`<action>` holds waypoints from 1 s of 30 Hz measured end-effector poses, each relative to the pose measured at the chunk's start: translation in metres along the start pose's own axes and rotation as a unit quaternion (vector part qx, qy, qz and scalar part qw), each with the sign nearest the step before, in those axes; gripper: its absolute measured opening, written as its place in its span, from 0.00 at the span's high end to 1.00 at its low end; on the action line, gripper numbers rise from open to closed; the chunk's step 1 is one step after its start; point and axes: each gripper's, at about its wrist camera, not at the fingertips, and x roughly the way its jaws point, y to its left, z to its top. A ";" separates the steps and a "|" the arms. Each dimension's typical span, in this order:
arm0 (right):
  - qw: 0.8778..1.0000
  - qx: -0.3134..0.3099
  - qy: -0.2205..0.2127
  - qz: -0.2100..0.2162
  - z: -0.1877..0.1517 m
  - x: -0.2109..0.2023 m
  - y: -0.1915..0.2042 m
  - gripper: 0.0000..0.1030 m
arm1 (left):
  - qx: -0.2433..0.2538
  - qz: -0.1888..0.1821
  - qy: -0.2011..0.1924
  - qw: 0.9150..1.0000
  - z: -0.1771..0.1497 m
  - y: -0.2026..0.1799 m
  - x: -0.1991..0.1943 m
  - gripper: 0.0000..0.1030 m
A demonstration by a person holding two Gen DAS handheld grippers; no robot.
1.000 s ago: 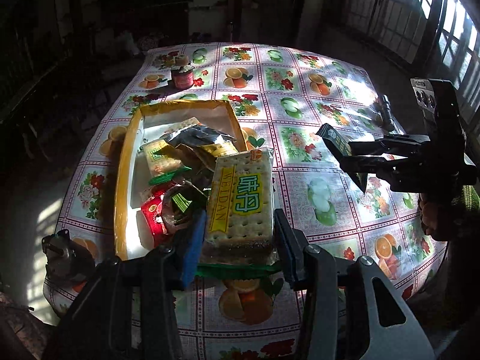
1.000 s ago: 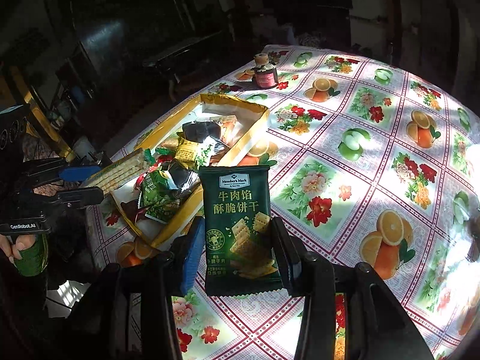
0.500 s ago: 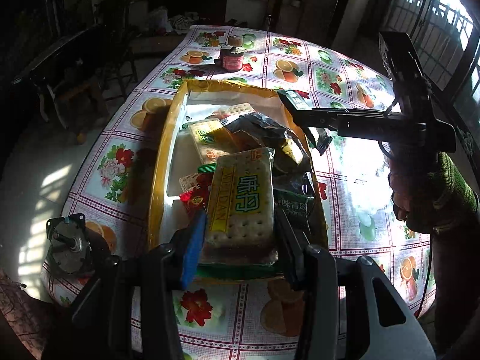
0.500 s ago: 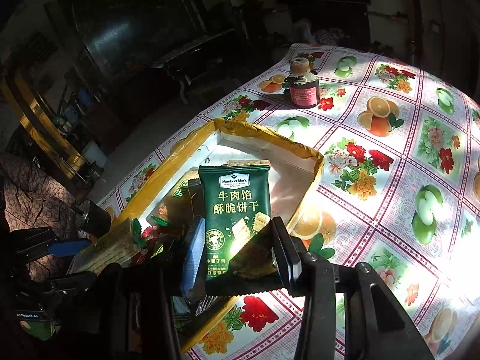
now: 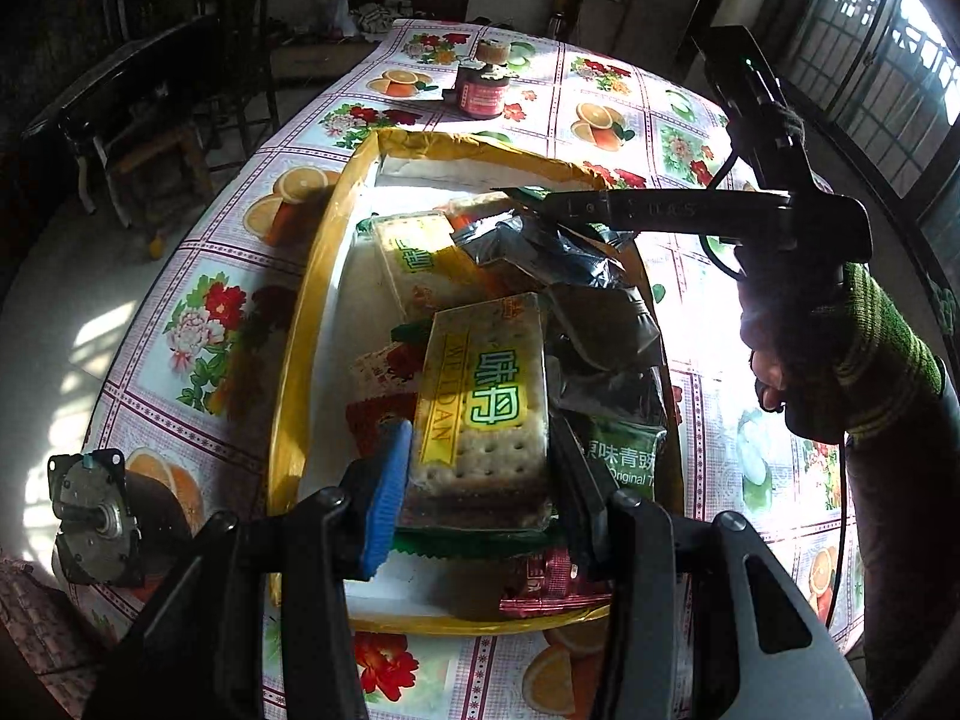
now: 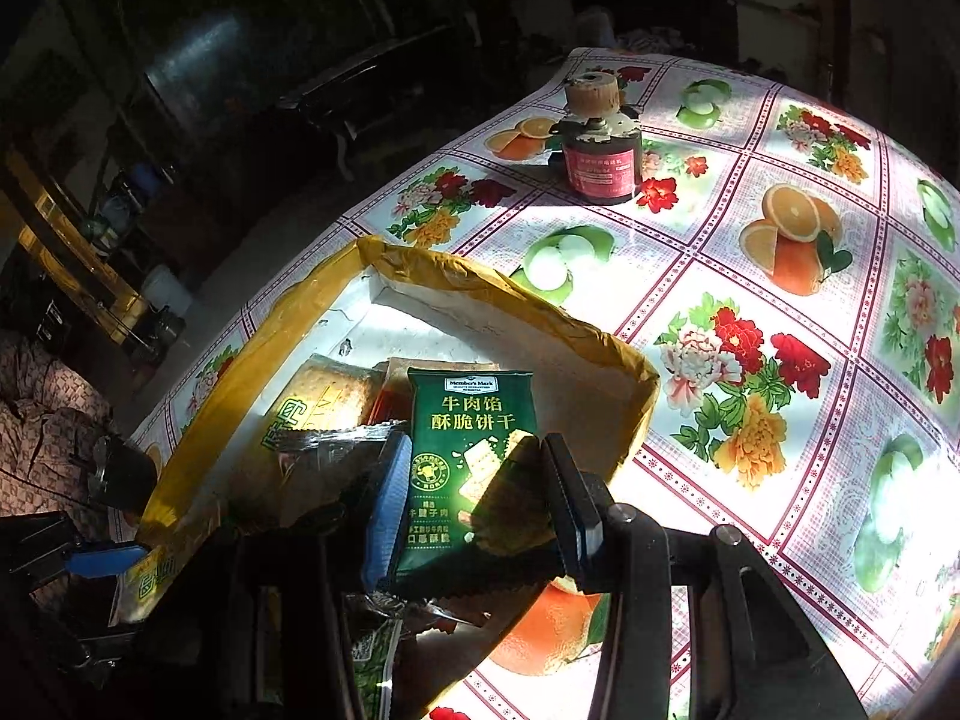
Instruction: Organize snacks
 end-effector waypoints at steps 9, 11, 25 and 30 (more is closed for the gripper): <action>1.000 -0.010 0.005 -0.001 0.000 0.000 0.004 0.48 | -0.001 0.014 0.021 1.000 -0.003 -0.007 0.017 0.54; 1.000 -0.018 -0.004 -0.014 -0.002 -0.004 0.006 0.45 | -0.002 0.022 0.020 1.000 -0.004 -0.007 0.016 0.53; 0.998 -0.058 -0.013 0.006 -0.032 -0.058 0.028 0.35 | 0.017 0.043 -0.014 0.999 -0.026 -0.030 -0.026 0.32; 0.993 -0.115 0.008 0.016 -0.057 -0.080 0.044 0.34 | 0.042 0.045 -0.023 0.998 -0.042 -0.046 -0.044 0.19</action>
